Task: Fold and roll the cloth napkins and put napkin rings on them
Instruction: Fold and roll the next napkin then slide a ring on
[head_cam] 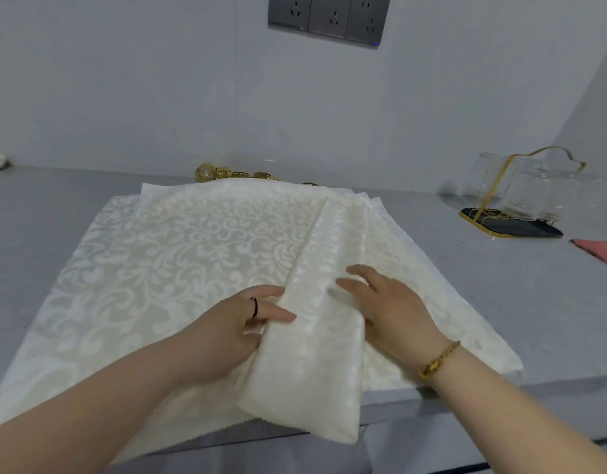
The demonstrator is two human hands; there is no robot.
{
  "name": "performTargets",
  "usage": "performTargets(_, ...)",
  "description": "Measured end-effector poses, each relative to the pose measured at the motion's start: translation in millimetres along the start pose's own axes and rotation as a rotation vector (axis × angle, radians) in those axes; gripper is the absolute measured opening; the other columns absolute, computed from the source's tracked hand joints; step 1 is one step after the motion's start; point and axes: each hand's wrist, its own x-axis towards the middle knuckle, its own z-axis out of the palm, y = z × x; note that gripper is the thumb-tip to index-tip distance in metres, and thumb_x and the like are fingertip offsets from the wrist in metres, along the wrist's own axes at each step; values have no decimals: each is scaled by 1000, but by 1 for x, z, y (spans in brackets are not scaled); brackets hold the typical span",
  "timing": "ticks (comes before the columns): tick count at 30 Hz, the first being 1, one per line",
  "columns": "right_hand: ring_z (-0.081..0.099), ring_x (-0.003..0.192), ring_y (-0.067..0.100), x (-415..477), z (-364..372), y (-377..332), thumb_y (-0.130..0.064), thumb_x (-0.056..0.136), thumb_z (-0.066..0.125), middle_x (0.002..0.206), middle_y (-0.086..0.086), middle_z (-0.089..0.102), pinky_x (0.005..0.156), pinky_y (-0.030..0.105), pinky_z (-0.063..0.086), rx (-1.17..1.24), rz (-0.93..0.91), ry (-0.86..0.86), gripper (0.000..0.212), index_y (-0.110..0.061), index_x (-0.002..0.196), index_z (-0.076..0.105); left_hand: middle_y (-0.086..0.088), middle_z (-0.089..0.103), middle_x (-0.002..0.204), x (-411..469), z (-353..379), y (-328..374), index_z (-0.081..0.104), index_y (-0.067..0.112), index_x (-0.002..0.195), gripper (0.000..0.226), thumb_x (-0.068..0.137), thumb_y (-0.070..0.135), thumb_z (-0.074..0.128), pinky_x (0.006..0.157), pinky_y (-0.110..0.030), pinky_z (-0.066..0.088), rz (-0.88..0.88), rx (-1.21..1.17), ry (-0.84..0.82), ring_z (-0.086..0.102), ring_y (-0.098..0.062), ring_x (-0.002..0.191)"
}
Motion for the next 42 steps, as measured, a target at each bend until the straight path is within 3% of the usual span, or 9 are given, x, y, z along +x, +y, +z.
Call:
performTargets(7,69,61,14,-20,-10,-6,-18,48,68,77,-1,72,45,19,50,150,-10,0,23,-20,71,74,56,47,93,-8,15,-7,60,66,71,89,83,-19,35,86,7,28,156,54,17,40,31,102)
performTargets(12,70,70,20,-25,-13,3,-31,67,49,89,3,72,54,27,55,119,39,41,31,-20,86,72,30,58,96,-2,32,-4,68,35,101,40,77,15,42,87,2,34,357,259,58,48,20,97)
performTargets(16,56,82,13,-49,-10,-9,-32,68,49,107,-2,62,71,24,47,163,105,120,37,-27,104,51,16,70,79,-2,25,-10,75,29,79,41,67,19,37,84,-11,30,523,663,170,47,-2,84)
performTargets(22,47,98,4,-92,-4,-39,-44,85,53,110,-20,54,90,10,31,408,142,203,16,-32,95,53,21,68,69,-18,25,-14,72,32,60,32,63,23,41,86,-4,21,538,620,184,48,2,76)
performTargets(26,48,103,-2,-101,-2,-47,-55,88,45,113,-23,59,93,12,34,561,260,206,23,-37,88,59,34,59,74,-23,24,-21,71,35,59,24,66,46,51,82,3,23,467,524,185,47,15,77)
performTargets(29,49,102,-7,-97,-9,-52,-67,82,42,105,-31,62,91,11,33,692,420,179,39,-36,82,64,28,65,69,-24,25,-20,64,24,46,53,67,69,48,77,3,32,324,406,232,52,18,83)
performTargets(34,49,93,-8,-86,-9,-61,-74,77,38,87,-33,63,81,8,34,700,608,242,50,-36,53,60,21,60,79,-22,27,-12,52,33,35,45,77,33,68,70,-1,33,51,251,236,49,5,82)
performTargets(39,43,75,5,-82,-1,-64,-46,71,47,65,-8,54,73,10,28,474,688,305,42,-17,42,42,13,54,69,-21,29,-2,48,27,46,38,79,33,67,57,-10,33,-98,232,265,48,-3,64)
performTargets(42,39,61,12,-77,-2,-63,-46,70,46,52,-16,40,76,2,19,343,679,284,32,-36,46,26,14,48,63,-23,29,6,50,26,59,29,81,39,62,57,-13,30,-116,309,273,42,-4,65)
